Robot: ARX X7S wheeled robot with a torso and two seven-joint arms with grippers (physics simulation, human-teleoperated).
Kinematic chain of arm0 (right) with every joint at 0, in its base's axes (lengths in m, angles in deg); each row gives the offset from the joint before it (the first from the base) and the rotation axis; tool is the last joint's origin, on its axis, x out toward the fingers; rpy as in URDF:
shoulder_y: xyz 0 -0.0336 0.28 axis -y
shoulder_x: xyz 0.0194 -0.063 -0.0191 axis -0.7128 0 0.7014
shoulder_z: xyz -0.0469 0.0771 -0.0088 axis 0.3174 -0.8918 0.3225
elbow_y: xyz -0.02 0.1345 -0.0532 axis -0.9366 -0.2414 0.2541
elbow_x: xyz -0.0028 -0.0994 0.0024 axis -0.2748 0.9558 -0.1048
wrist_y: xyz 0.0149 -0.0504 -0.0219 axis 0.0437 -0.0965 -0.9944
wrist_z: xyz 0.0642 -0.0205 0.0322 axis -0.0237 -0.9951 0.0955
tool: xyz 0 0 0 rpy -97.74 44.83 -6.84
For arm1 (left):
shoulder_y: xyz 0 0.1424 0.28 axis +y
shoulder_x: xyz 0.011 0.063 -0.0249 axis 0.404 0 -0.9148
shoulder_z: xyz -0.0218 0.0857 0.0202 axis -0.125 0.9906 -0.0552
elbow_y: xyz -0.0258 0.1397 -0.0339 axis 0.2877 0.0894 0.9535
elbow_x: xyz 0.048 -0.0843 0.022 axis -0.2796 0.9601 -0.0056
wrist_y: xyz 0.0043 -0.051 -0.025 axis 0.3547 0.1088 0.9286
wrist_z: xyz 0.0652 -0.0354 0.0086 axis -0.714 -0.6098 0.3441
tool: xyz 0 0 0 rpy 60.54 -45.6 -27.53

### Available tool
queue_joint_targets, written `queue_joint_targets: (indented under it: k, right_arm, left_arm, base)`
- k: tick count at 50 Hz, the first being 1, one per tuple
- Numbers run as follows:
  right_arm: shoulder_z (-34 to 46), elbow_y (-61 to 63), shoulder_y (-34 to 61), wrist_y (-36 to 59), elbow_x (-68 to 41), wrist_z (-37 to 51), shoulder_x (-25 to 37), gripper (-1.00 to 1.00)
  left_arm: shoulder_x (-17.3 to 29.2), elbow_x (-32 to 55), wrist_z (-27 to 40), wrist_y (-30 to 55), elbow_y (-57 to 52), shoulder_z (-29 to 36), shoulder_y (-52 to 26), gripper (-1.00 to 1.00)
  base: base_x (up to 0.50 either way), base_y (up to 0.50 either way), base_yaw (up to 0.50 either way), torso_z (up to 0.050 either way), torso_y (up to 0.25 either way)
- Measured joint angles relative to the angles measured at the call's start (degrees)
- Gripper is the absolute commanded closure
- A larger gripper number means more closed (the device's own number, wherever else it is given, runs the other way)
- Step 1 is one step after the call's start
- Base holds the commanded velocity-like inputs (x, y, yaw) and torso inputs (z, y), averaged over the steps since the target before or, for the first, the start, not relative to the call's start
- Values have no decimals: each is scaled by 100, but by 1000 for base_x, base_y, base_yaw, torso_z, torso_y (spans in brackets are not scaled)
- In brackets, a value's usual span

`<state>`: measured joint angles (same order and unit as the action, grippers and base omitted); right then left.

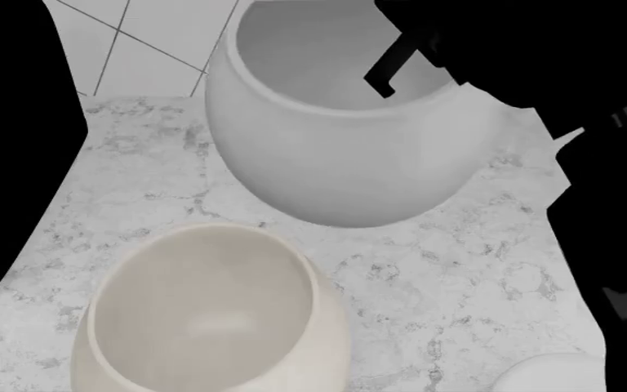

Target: Stack the bowls from largest to smallest.

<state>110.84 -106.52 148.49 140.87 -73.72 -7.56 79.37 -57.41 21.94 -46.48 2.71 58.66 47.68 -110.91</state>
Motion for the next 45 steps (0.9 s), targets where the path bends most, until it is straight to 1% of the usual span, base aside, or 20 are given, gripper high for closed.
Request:
queue_joint_targets:
  k: [26, 45]
  right_arm:
    - [-275, 1100, 64, 413, -473, -414, -172, 100]
    - [-322, 1309, -91, 463, -677, -474, -372, 100]
  left_arm:
    - [75, 68, 42, 11, -92, -76, 56, -100]
    - [126, 111, 79, 36, -137, -118, 47, -100]
  base:
    - [0, 0, 0, 0, 0]
    - [0, 0, 0, 0, 1]
